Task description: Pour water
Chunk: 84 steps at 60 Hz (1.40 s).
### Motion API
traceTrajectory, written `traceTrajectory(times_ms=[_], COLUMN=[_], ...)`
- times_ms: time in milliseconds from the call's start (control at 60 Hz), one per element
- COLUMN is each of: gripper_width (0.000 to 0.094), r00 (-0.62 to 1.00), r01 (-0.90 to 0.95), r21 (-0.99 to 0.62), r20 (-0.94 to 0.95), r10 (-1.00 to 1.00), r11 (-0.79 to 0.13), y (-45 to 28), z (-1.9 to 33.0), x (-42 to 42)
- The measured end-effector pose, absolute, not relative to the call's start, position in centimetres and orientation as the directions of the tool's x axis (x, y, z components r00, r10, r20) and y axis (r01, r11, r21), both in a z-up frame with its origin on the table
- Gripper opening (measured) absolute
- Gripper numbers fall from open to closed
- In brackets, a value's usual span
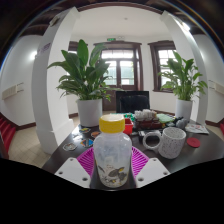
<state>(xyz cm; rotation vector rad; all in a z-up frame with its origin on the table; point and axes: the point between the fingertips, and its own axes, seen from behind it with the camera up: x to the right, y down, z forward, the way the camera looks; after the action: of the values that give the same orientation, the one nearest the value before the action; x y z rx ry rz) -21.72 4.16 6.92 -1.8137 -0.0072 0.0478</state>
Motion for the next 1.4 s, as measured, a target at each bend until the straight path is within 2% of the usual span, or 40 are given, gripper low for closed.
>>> traceTrajectory(times_ms=[183, 250, 350, 500, 617, 800, 983, 1100, 1233, 1317, 1400], gripper_width=[0.0452, 0.0453, 0.0453, 0.0450, 0.0451, 0.0453, 0.0455, 0.0454, 0.0451, 0.0456, 0.0459], r00=[0.995, 0.975, 0.876, 0.569, 0.263, -0.134, -0.343, -0.372, -0.308, -0.144, 0.145], r01=[-0.089, -0.215, -0.478, -0.820, -0.964, -0.991, -0.939, -0.927, -0.951, -0.990, -0.988], r21=[-0.957, -0.932, -0.840, -0.555, -0.260, 0.134, 0.344, 0.373, 0.309, 0.144, -0.143], r20=[-0.097, -0.222, -0.477, -0.818, -0.964, -0.991, -0.938, -0.927, -0.951, -0.990, -0.988], r10=[0.018, -0.012, -0.071, -0.086, -0.045, 0.025, 0.046, 0.050, 0.026, -0.009, -0.051], r11=[-0.275, -0.293, -0.258, -0.140, -0.052, 0.022, 0.015, 0.020, 0.015, -0.006, -0.052], y=[4.4, 4.9, 6.0, 8.6, 9.4, 10.9, 11.5, 11.8, 11.6, 11.6, 11.3], z=[6.9, 7.3, 8.9, 12.0, 14.0, 15.0, 14.8, 14.6, 14.1, 14.3, 15.2], x=[-21.2, -20.5, -18.8, -15.6, -13.2, -9.9, -9.4, -9.1, -9.4, -10.1, -10.4])
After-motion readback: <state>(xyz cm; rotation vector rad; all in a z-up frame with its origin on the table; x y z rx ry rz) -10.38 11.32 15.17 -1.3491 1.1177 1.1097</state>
